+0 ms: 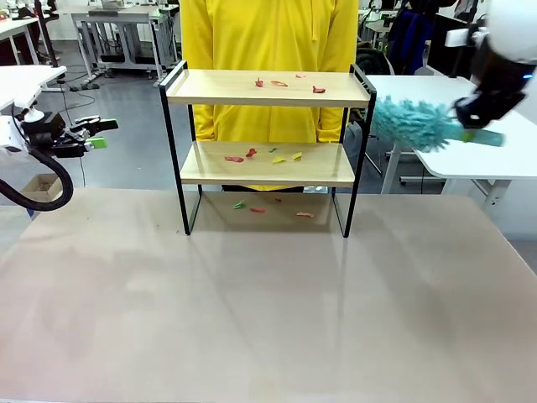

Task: Clean the shelf.
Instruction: Clean the specific section of the Shelf indicated by the human with the Duster.

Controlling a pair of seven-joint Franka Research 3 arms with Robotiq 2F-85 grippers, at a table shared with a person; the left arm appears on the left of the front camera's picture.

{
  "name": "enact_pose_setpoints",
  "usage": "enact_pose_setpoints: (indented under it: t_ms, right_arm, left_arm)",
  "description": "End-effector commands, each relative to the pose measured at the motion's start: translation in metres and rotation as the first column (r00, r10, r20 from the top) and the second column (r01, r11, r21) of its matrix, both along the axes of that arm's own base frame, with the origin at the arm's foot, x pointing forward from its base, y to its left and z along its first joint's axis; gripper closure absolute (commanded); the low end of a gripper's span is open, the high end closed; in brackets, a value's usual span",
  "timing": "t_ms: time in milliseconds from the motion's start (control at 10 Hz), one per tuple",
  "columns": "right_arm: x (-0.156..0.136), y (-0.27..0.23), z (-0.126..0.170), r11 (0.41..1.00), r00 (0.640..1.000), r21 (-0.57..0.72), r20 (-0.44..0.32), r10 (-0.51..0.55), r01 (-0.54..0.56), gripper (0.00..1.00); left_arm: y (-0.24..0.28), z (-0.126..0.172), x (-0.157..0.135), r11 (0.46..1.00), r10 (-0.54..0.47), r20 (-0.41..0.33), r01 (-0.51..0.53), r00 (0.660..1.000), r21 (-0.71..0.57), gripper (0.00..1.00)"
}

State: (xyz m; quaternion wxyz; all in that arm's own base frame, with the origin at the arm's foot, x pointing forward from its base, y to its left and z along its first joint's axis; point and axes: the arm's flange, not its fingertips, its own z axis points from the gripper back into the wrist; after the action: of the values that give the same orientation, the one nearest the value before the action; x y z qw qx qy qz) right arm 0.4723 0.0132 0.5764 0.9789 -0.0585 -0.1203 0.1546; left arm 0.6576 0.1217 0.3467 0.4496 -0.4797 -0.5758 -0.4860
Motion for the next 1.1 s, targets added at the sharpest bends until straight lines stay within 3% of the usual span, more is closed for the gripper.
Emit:
enact_pose_setpoints:
  t_ms: [0, 200, 400, 500, 600, 800, 1000]
  right_arm:
    - [-0.032, -0.025, 0.009, 0.967, 0.980, -0.179, -0.121, 0.159, -0.179, 0.87]
    - [-0.070, -0.031, 0.009, 0.890, 0.890, -0.202, -0.305, 0.339, -0.409, 0.87]
    - [-0.104, -0.019, 0.011, 0.777, 0.760, -0.169, -0.409, 0.505, -0.607, 0.87]
    - [-0.115, -0.006, 0.011, 0.720, 0.696, -0.126, -0.410, 0.589, -0.683, 0.87]
    - [-0.126, 0.015, 0.010, 0.640, 0.610, -0.070, -0.399, 0.685, -0.765, 0.87]
    - [-0.132, 0.056, 0.001, 0.497, 0.462, -0.017, -0.398, 0.793, -0.868, 0.87]
    - [-0.131, 0.090, -0.014, 0.412, 0.373, 0.001, -0.423, 0.826, -0.911, 0.87]
  left_arm:
    - [0.000, 0.002, -0.001, 1.000, -0.009, 0.004, 0.009, 1.000, -0.004, 0.00]
    - [0.000, 0.002, -0.001, 1.000, -0.009, 0.004, 0.009, 1.000, -0.004, 0.00]
    - [0.000, 0.002, -0.001, 1.000, -0.009, 0.004, 0.009, 1.000, -0.004, 0.00]
    - [0.000, 0.002, -0.001, 1.000, -0.009, 0.004, 0.009, 1.000, -0.004, 0.00]
    - [0.000, 0.002, -0.001, 1.000, -0.009, 0.004, 0.009, 1.000, -0.004, 0.00]
    - [0.000, 0.002, -0.001, 1.000, -0.009, 0.004, 0.009, 1.000, -0.004, 0.00]
    - [0.000, 0.002, -0.001, 1.000, -0.009, 0.004, 0.009, 1.000, -0.004, 0.00]
